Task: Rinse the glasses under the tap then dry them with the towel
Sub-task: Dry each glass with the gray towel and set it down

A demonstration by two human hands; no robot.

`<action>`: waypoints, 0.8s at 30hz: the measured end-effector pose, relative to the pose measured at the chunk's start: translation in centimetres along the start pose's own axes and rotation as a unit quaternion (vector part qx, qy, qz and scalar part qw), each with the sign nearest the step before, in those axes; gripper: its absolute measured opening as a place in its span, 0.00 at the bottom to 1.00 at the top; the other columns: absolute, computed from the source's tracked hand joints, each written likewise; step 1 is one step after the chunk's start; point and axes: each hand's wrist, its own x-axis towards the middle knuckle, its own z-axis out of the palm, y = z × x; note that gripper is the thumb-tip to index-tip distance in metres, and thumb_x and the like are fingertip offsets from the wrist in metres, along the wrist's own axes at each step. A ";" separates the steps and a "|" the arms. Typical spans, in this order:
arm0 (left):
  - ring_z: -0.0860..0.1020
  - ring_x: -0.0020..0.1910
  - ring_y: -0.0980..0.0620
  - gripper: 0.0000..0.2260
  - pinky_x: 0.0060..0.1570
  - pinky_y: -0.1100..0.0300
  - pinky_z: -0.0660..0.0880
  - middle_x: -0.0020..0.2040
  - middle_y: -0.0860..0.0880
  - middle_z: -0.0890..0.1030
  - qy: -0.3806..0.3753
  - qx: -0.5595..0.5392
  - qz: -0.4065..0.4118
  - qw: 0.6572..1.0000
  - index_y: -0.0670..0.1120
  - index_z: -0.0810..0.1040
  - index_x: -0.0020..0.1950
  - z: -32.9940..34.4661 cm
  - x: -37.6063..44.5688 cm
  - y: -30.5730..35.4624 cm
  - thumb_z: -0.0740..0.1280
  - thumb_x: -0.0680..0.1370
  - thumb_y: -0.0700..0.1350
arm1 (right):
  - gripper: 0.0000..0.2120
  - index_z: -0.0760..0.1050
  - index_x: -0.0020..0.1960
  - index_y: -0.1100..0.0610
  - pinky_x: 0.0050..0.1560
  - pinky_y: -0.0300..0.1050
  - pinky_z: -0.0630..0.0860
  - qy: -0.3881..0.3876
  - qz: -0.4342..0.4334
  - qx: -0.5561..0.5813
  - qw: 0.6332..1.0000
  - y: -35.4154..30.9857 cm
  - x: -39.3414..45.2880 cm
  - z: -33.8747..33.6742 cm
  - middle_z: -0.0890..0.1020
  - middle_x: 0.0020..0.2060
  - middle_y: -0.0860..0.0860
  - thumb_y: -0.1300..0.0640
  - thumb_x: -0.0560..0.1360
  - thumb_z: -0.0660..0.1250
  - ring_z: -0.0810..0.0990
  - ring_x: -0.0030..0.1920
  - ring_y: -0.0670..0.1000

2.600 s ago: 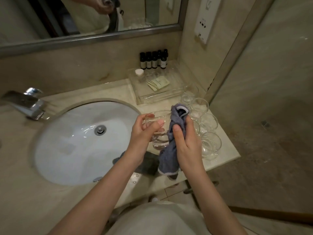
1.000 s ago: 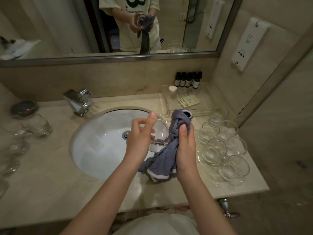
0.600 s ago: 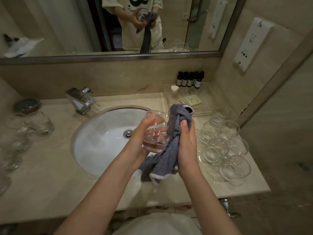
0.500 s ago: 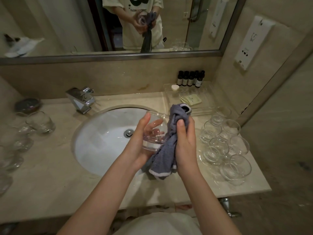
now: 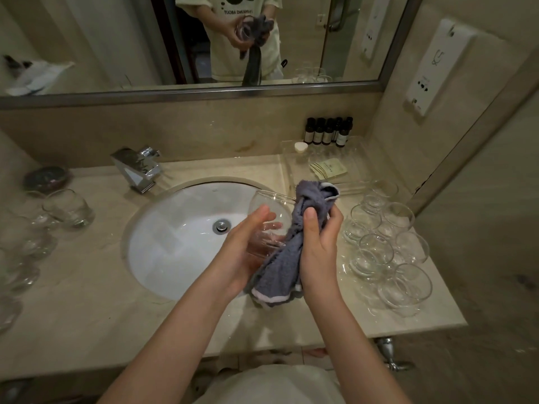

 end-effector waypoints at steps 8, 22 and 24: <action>0.84 0.40 0.45 0.24 0.36 0.54 0.80 0.49 0.44 0.83 -0.004 -0.096 -0.025 0.995 0.46 0.76 0.54 -1.6 0.4 -0.9 0.74 0.63 0.56 | 0.10 0.70 0.52 0.47 0.46 0.29 0.72 0.005 -0.059 -0.047 0.997 -1.0 -0.1 -1.5 0.77 0.47 0.39 0.57 0.76 0.68 0.77 0.46 0.32; 0.82 0.38 0.47 0.22 0.29 0.55 0.77 0.42 0.48 0.81 0.005 0.181 0.078 0.980 0.46 0.77 0.48 -2.5 1.4 3.5 0.69 0.65 0.62 | 0.20 0.78 0.53 0.43 0.50 0.32 0.73 -0.215 -0.109 -0.234 0.942 -2.1 0.0 -1.4 0.80 0.47 0.39 0.38 0.64 0.72 0.79 0.49 0.39; 0.81 0.38 0.47 0.21 0.27 0.56 0.76 0.43 0.48 0.80 0.003 0.235 0.088 0.968 0.46 0.76 0.45 -2.3 1.7 4.3 0.71 0.64 0.61 | 0.25 0.78 0.57 0.42 0.52 0.32 0.74 -0.237 -0.095 -0.241 0.936 -1.7 -0.1 -1.2 0.80 0.49 0.35 0.37 0.62 0.73 0.79 0.51 0.38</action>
